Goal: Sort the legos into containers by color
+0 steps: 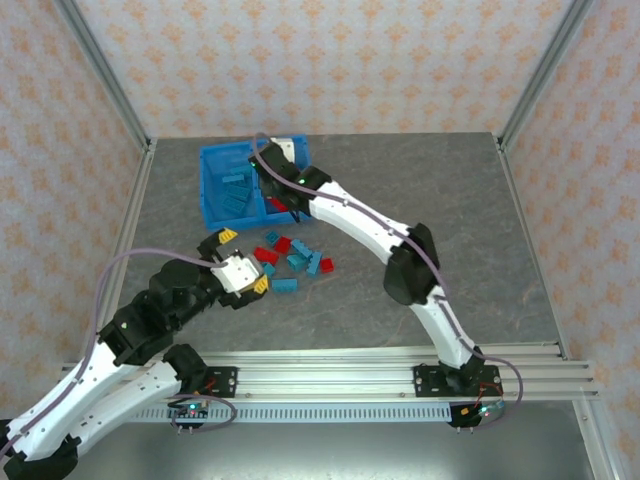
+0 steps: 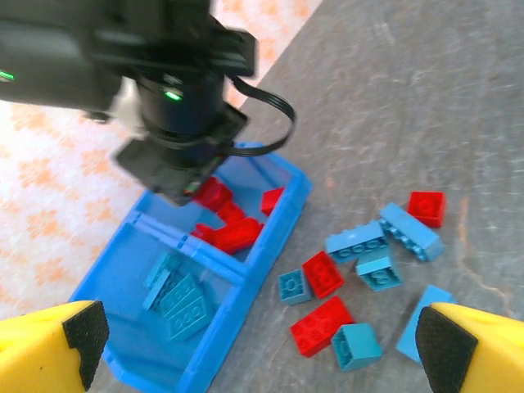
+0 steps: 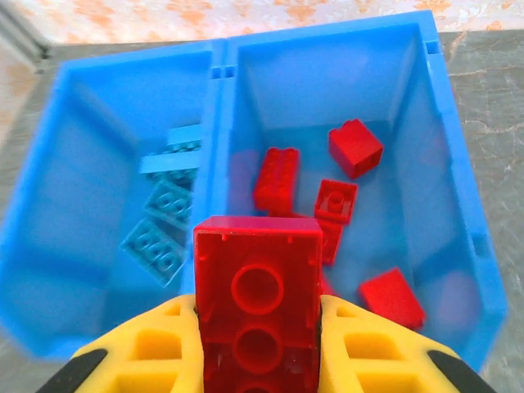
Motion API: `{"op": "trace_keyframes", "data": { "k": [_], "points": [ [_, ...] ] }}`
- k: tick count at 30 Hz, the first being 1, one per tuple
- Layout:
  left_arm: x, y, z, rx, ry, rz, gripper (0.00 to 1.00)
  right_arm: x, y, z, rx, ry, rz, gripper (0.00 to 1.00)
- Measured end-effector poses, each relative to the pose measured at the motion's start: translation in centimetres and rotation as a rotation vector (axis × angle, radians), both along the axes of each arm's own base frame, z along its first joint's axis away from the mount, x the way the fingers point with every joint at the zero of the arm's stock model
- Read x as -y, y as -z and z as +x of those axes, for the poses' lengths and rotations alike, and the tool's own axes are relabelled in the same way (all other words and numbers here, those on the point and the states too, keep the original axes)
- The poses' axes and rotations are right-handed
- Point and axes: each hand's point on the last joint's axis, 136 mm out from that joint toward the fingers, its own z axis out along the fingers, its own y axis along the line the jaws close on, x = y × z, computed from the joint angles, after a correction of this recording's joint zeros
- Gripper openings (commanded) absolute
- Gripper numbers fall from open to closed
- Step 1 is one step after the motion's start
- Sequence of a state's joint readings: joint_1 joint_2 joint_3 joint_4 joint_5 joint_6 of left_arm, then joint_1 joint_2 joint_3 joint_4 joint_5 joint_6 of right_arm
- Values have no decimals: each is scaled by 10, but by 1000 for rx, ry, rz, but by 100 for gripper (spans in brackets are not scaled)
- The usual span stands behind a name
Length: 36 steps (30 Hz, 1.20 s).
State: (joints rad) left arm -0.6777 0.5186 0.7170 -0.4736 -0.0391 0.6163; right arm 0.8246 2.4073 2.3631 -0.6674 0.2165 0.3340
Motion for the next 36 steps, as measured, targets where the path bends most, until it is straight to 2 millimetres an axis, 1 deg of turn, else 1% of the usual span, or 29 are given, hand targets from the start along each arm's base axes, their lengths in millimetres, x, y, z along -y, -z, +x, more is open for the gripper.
{"op": "trace_keyframes", "data": {
  "k": [2, 4, 6, 9, 11, 12, 15, 18, 20, 22, 24, 26, 28, 30, 31, 32, 33, 34, 36],
  "points": [
    [-4, 1, 3, -2, -29, 1, 99, 8, 20, 16, -15, 15, -33, 26],
    [-4, 2, 5, -6, -39, 1, 99, 15, 33, 30, -27, 24, -43, 28],
    [-5, 3, 7, -11, -47, 6, 100, 19, 41, 43, -37, 24, -33, 32],
    [-7, 5, 10, -18, -59, 12, 99, 19, 49, 50, -55, 5, -14, 41],
    [-7, 6, 10, -20, -61, 13, 99, 14, 48, 51, -56, -14, 0, 50],
    [-8, 6, 11, -19, -65, 13, 100, 11, 47, 49, -58, -27, 4, 52],
    [-12, 6, 13, -19, -82, 13, 99, 4, 40, 46, -52, -48, 19, 53],
    [-14, 5, 14, -18, -95, 15, 99, 0, 38, 42, -59, -63, 27, 53],
    [-15, 5, 14, -17, -99, 15, 100, -1, 35, 37, -78, -75, 33, 52],
    [-15, 5, 14, -17, -98, 15, 99, 1, 27, 28, -103, -88, 43, 52],
    [-15, 5, 14, -16, -97, 17, 99, 9, 14, 11, -138, -101, 51, 52],
    [-15, 6, 14, -14, -90, 26, 99, 23, -1, -13, -168, -115, 54, 53],
    [-14, 8, 13, -12, -80, 38, 99, 41, -15, -43, -186, -118, 60, 53],
    [-13, 9, 13, -13, -71, 45, 99, 64, -29, -82, -191, -120, 78, 55],
    [-12, 9, 12, -12, -67, 47, 100, 71, -32, -98, -189, -123, 89, 55],
    [-12, 9, 12, -10, -64, 52, 99, 82, -32, -117, -188, -123, 104, 55],
    [-12, 9, 12, -8, -60, 56, 99, 92, -28, -136, -192, -125, 114, 56],
    [-12, 9, 12, -8, -58, 57, 100, 101, -21, -150, -200, -125, 117, 56],
    [-11, 9, 12, -8, -54, 57, 100, 122, 4, -175, -228, -116, 113, 62]
  ]
}}
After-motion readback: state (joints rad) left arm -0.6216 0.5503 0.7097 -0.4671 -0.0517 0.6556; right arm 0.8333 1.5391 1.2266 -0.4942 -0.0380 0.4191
